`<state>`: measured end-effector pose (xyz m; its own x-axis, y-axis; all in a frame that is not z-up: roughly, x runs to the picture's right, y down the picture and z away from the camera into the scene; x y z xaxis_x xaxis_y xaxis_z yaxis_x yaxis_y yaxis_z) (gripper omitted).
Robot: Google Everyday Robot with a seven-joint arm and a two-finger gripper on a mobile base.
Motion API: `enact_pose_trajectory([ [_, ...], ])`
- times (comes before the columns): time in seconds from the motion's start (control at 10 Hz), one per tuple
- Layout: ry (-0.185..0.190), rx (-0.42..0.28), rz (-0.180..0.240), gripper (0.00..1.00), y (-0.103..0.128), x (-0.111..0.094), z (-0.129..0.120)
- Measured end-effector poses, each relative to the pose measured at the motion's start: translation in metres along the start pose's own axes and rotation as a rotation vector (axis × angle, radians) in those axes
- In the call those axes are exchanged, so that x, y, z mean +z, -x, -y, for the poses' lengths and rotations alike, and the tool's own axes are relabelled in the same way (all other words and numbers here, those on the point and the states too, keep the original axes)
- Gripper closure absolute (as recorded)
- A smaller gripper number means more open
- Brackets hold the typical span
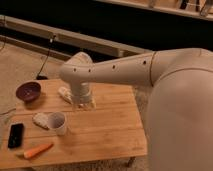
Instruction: Place the white sponge in the ceramic bowl
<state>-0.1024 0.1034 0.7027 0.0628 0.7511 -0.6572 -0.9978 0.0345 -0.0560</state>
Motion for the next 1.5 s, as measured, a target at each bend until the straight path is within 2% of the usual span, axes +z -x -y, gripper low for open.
enact_pose_trajectory([
  [0.3,0.0,0.001,0.002,0.35,0.0,-0.001,0.001],
  [0.6,0.02,-0.001,0.097,0.35,0.019,-0.037,0.004],
  [0.7,0.032,-0.031,0.152,0.35,0.03,-0.06,0.002],
  [0.8,0.04,-0.061,0.186,0.35,0.038,-0.075,0.0],
  [0.9,0.047,-0.108,0.226,0.35,0.047,-0.092,-0.004],
  [1.0,0.047,-0.184,0.255,0.35,0.056,-0.104,-0.016],
  [1.2,0.048,-0.258,0.281,0.35,0.063,-0.115,-0.03],
  [1.5,0.045,-0.258,0.28,0.35,0.063,-0.115,-0.028],
])
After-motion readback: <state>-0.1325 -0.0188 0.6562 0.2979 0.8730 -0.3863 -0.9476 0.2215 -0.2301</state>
